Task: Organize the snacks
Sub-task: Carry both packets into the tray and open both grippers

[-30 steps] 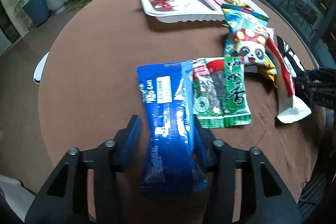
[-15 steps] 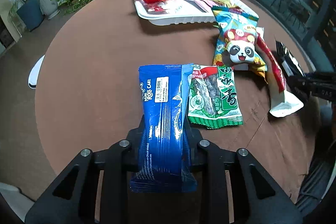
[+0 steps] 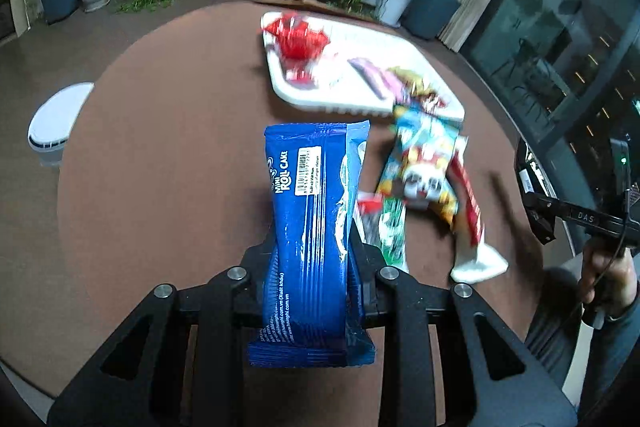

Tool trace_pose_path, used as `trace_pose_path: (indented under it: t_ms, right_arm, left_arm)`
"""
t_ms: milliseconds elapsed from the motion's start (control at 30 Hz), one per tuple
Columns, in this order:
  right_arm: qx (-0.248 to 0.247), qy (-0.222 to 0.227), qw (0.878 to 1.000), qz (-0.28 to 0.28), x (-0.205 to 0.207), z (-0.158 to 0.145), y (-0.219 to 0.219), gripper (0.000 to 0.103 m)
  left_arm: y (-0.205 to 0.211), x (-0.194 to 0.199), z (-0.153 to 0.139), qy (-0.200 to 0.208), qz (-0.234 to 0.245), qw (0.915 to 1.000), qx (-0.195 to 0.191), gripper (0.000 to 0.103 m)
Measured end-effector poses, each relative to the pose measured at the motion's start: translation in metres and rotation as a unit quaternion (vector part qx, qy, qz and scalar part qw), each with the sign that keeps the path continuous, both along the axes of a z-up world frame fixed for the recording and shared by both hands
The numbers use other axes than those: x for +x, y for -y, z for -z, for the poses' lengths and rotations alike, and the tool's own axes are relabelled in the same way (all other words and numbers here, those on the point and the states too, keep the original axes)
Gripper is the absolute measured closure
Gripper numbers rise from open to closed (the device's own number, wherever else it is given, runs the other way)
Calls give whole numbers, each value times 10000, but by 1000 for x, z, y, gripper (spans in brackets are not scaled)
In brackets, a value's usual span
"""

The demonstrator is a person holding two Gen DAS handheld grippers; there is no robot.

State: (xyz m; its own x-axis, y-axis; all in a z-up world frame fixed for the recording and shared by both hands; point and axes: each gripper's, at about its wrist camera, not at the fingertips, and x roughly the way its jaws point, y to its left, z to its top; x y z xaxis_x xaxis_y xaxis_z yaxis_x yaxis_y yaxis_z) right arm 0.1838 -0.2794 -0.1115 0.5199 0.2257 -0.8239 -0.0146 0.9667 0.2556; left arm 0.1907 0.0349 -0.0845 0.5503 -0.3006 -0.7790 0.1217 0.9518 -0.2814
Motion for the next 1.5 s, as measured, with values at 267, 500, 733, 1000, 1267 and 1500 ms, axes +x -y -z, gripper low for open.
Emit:
trace_pose_path:
  t_ms: [267,500,733,1000,1267,1500]
  right_arm:
    - [76,609,9978,237,32,-60,24,83]
    - [-6,1261,9912,-402,74,-114,-19,83]
    - [-229,1066,9894,-957,141,-101,-80,83]
    - [-457,232,9924,-1117,201,-32,-109,83]
    - [-760,-140,9912,-1070,218,8,-115,82]
    - [-984,-116,9888,-1116,218,15,-111,82]
  left_arm:
    - [12,64,-54,470,117,9988,20,77]
    - [45,128,-94,758,477,9956,283,77]
    - [77,199,-76,509,715,9953,400,77]
    - [98,245,-7,-113,804,9958,430,77]
    - [116,258,31,-397,799,9950,455,77]
    - [122,253,47,-433,767,9953,406,77]
